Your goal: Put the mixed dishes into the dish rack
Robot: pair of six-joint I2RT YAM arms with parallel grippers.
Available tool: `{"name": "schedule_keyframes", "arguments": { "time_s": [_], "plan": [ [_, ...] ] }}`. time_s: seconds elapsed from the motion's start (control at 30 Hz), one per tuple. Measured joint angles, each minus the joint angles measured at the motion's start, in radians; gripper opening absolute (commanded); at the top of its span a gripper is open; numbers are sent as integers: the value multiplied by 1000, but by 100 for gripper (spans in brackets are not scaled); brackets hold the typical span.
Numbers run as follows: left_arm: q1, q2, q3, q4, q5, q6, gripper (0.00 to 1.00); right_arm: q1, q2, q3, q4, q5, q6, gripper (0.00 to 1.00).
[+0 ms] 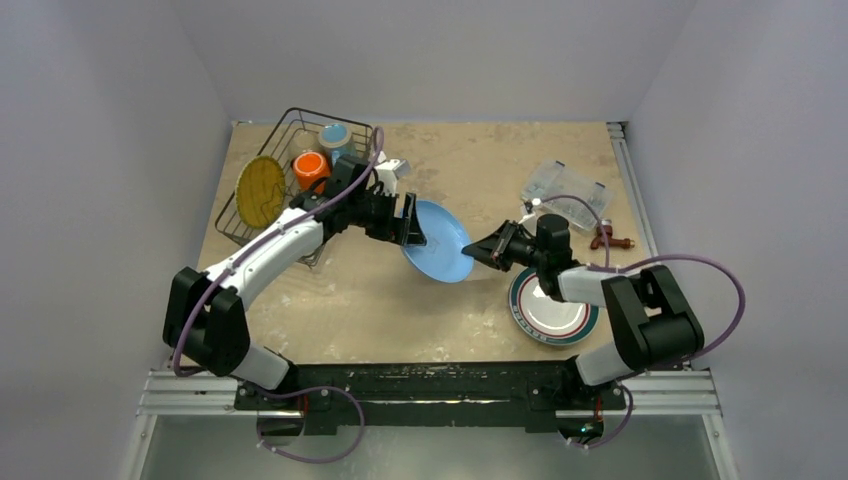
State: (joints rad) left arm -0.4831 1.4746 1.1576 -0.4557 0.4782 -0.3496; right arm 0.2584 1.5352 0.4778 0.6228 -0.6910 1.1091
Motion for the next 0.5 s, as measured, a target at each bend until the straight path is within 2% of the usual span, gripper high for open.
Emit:
{"name": "schedule_keyframes", "arguments": {
  "time_s": [0.03, 0.07, 0.1, 0.17, 0.2, 0.23, 0.3, 0.33, 0.4, 0.43, 0.5],
  "plan": [
    [-5, 11, 10, -7, 12, -2, 69, 0, -23, -6, 11, 9, 11, 0],
    [-12, 21, 21, -17, 18, -5, 60, 0, -47, -15, 27, 22, 21, 0],
    [-18, 27, 32, -26, 19, -5, 46, 0, -70, -26, 40, 33, 29, 0],
    [-31, 36, 53, -48, 15, 0, 9, 2, -109, -52, 60, 59, 40, 0],
    [-39, 37, 63, -65, -8, 1, 0, 5, -123, -61, 65, 73, 41, 0],
    [-44, 37, 71, -79, -39, -5, 0, 10, -138, -71, 64, 82, 29, 9],
    [-50, 38, 98, -114, -114, -3, 0, 36, -173, -67, 19, 122, -27, 48],
    [-60, 34, 108, -130, -149, 3, 0, 57, -191, -47, -42, 153, -58, 61],
    [-98, 6, 113, -160, -326, 56, 0, 105, -217, 21, -200, 236, -140, 77],
    [-116, -14, 110, -177, -414, 79, 0, 140, -229, 72, -291, 300, -196, 81],
    [-139, -62, 92, -182, -565, 114, 0, 218, -249, 162, -426, 417, -295, 83]
  ]
}}
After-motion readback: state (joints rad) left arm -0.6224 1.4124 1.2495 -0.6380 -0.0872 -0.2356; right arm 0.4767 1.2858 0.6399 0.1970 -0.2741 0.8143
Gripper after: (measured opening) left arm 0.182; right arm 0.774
